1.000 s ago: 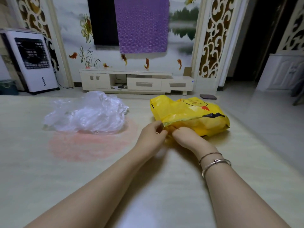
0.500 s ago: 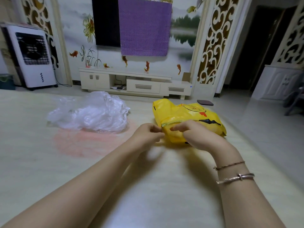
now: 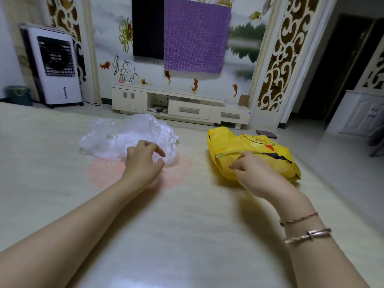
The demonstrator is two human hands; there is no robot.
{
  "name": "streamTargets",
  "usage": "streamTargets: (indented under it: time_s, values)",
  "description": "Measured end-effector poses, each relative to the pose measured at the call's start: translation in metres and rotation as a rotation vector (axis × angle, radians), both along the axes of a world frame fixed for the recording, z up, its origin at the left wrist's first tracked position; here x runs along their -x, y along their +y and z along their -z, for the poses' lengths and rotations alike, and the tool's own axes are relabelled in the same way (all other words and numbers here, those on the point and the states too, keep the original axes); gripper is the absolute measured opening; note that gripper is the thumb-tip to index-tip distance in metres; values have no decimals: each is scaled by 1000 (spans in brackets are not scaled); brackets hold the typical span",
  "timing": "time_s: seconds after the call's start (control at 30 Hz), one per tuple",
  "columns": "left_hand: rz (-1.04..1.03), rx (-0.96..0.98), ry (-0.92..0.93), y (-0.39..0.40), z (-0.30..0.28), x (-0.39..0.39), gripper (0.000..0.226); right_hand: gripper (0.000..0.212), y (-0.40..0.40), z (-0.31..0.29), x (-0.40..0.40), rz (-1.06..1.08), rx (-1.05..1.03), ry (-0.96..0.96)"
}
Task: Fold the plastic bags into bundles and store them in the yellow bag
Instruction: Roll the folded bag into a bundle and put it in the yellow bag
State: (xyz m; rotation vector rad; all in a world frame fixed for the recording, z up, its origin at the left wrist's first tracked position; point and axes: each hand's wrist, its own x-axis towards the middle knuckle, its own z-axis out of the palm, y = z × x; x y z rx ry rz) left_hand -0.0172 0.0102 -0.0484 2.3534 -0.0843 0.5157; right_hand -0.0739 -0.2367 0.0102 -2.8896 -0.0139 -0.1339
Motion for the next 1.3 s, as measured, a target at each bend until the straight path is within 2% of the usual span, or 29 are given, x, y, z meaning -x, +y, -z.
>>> streamTargets:
  time_s: [0.1,0.2,0.37,0.5,0.63,0.8,0.97,1.03,1.13,1.2,1.3]
  values:
    - [-25,-58,-22,6,1,-4,24,48,1,1,4,-50,27,83]
    - [-9,-109,35,11,8,-5,29,51,3,-1,9,-72,34,112]
    - [-5,-213,67,13,14,-8,40,45,9,-6,10,-73,13,-86]
    - [-31,-140,-51,14,9,-8,35,34,16,-5,12,-92,-81,-248]
    - [-56,-63,-162,21,2,-9,30,32,33,5,9,-166,-279,-281]
    - [-31,-58,55,30,5,-19,36,35,51,22,4,-261,-419,-179]
    - [37,203,-46,25,-7,-4,31,41,61,35,-5,-237,-740,-37]
    - [132,412,-30,22,-15,6,26,40,65,37,-7,-169,-945,53]
    - [386,774,18,19,-25,23,19,30,69,38,-6,-65,-1257,208]
    - [460,840,24,13,-27,31,21,25,70,38,-3,-62,-1370,295]
    - [503,799,67,-2,-27,43,20,26,69,37,-1,-129,-1516,352]
